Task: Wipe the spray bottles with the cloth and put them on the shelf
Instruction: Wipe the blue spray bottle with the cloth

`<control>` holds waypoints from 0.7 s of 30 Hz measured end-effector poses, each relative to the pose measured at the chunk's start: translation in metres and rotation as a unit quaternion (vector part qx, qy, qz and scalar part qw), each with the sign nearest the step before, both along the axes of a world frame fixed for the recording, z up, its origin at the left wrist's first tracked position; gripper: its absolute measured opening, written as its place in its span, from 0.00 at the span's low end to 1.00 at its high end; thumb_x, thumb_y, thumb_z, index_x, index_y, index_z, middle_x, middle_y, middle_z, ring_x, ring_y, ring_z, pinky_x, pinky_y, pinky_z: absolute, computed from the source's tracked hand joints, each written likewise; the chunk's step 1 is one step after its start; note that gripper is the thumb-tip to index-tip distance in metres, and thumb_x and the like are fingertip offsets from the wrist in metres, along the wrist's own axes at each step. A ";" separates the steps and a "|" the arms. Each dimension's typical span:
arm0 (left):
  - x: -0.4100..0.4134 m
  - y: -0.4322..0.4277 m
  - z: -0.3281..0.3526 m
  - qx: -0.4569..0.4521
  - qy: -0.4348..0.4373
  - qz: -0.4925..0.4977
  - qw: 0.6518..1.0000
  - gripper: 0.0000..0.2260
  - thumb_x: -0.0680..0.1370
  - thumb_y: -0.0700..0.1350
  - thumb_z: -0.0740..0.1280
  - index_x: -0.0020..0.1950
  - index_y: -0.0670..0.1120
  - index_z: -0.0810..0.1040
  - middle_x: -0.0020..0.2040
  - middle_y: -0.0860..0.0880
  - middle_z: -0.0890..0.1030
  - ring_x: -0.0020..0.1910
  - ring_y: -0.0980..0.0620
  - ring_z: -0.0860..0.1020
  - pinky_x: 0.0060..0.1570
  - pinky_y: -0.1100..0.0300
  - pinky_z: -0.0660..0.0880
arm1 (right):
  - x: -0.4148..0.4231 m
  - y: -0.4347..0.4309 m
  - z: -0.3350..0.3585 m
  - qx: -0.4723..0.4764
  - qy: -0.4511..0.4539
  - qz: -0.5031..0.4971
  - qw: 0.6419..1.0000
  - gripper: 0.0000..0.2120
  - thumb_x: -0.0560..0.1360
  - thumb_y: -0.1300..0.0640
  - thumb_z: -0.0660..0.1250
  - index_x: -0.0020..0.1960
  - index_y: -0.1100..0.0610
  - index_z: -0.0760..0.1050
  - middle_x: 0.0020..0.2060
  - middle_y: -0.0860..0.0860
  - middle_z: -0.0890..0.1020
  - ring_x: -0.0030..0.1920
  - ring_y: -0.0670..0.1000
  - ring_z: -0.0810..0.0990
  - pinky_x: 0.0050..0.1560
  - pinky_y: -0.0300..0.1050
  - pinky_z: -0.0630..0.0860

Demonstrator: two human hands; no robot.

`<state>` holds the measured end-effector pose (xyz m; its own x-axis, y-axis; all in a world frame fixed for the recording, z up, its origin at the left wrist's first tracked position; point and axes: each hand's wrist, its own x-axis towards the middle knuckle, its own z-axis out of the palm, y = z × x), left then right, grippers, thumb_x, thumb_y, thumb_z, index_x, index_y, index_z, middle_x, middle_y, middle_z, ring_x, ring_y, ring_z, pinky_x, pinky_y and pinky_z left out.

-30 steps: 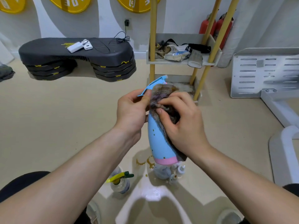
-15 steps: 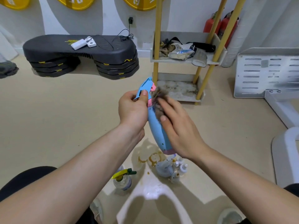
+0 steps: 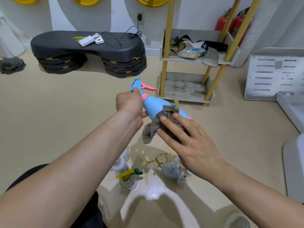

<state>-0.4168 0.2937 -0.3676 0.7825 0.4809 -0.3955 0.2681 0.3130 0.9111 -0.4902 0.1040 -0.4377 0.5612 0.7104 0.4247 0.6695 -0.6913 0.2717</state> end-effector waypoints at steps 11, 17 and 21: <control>-0.016 -0.031 -0.007 0.042 -0.023 -0.075 0.996 0.07 0.84 0.44 0.61 0.51 0.45 0.76 0.45 0.45 0.80 0.44 0.44 0.81 0.45 0.42 0.84 | 0.031 -0.001 0.039 0.353 0.435 -0.157 0.813 0.17 0.81 0.41 0.63 0.67 0.43 0.75 0.61 0.43 0.81 0.60 0.46 0.78 0.58 0.46 0.72; -0.015 -0.024 -0.006 0.012 -0.030 -0.065 0.997 0.09 0.85 0.44 0.60 0.59 0.42 0.77 0.50 0.42 0.81 0.42 0.47 0.80 0.44 0.48 0.84 | 0.026 -0.015 0.035 0.505 0.607 -0.135 0.599 0.17 0.82 0.44 0.61 0.57 0.55 0.82 0.52 0.53 0.87 0.54 0.50 0.85 0.63 0.54 0.77; -0.011 -0.015 0.001 -0.033 -0.067 -0.065 0.995 0.10 0.86 0.43 0.58 0.61 0.41 0.76 0.54 0.37 0.81 0.45 0.45 0.82 0.43 0.50 0.84 | 0.018 -0.017 0.038 0.491 0.556 -0.077 0.667 0.24 0.71 0.42 0.72 0.63 0.52 0.78 0.55 0.53 0.84 0.55 0.50 0.84 0.60 0.54 0.78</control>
